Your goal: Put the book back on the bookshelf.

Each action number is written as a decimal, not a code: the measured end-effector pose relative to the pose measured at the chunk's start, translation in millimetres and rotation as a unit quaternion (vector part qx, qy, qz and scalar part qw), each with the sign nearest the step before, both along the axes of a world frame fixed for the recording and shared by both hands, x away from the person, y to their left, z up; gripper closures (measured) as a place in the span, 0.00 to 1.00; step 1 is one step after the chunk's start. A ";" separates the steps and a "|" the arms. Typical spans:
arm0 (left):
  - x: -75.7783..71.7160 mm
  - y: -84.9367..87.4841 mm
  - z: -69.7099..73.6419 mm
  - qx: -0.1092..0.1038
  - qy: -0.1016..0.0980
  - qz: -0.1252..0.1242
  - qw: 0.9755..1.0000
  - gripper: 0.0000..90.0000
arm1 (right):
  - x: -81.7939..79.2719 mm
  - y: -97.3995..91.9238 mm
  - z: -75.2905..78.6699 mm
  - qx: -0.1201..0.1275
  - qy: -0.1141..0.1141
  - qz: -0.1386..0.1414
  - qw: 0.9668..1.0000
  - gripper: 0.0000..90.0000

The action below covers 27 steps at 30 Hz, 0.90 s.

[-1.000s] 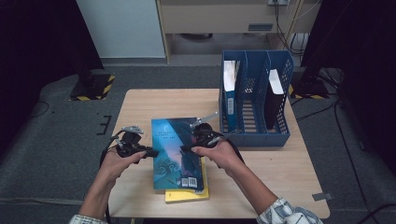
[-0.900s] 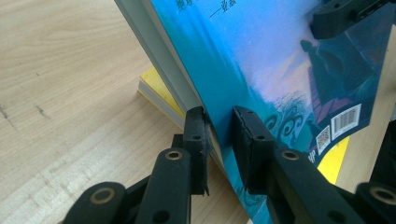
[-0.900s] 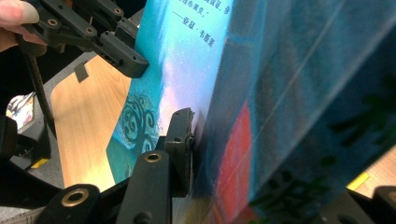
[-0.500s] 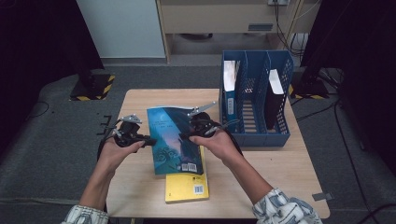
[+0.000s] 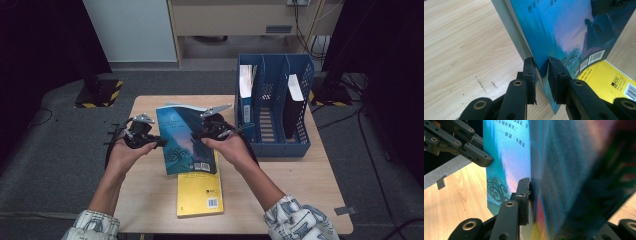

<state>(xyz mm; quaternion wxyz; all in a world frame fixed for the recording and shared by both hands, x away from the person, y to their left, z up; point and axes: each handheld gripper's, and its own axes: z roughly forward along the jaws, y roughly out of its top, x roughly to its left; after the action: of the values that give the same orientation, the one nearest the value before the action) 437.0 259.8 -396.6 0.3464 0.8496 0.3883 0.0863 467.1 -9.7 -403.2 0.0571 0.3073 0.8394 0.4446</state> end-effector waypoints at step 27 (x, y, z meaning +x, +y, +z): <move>-19.7 -4.6 4.5 0.008 -0.037 -0.006 0.999 0.85 | -20.3 -7.0 10.9 -0.004 -0.037 0.027 0.999 0.78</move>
<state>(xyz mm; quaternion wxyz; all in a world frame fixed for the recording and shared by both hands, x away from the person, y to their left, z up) 417.4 255.2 -392.1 0.3541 0.8508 0.3696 0.1190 446.8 -16.8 -392.3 0.0773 0.2672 0.8464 0.4541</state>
